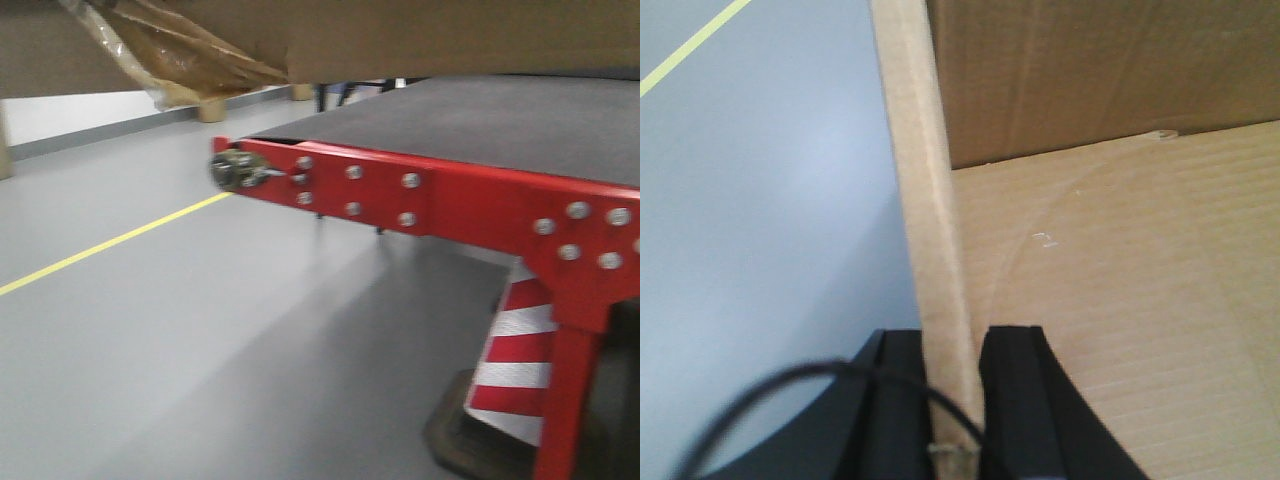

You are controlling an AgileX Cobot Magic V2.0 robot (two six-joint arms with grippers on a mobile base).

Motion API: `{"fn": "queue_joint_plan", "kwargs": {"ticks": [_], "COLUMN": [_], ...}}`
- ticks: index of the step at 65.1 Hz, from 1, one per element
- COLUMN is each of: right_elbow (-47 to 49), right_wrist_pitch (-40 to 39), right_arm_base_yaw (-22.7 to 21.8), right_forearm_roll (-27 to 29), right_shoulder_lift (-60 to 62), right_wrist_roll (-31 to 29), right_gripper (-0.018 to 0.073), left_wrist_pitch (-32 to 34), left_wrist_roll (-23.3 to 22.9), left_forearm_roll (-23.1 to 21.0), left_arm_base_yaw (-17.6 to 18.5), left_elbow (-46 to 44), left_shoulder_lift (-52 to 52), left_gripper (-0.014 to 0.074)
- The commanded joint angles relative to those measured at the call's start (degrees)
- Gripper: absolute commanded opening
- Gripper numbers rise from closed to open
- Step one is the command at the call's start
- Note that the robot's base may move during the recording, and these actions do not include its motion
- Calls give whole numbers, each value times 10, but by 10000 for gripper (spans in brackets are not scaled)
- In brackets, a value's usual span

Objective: Grab carton from right shelf to conveyor
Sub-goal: 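Carry the carton with both grippers over the dark grey conveyor belt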

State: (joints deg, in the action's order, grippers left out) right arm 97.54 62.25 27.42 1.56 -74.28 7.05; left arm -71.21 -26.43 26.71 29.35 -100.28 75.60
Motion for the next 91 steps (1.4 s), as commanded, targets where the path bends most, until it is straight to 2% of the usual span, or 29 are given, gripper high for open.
{"fn": "queue_joint_plan", "kwargs": {"ticks": [1,19,91], "right_elbow": [3,3,3], "right_wrist_pitch": [-27,-27,-27], "right_arm_base_yaw": [-3,-3,-3], "right_forearm_roll": [-4,-4,-4], "right_shoulder_lift": [7,7,7], "right_wrist_roll": [0,0,0], "right_gripper": [-58,-58,-58], "left_wrist_pitch": [12,12,12], "left_wrist_roll": [4,4,4], "left_forearm_roll": [37,74,74], "left_arm_base_yaw": [4,4,4], "left_elbow": [-5,-5,-5], "left_shoulder_lift": [-4,-4,-4], "left_gripper": [-18,-18,-18]}}
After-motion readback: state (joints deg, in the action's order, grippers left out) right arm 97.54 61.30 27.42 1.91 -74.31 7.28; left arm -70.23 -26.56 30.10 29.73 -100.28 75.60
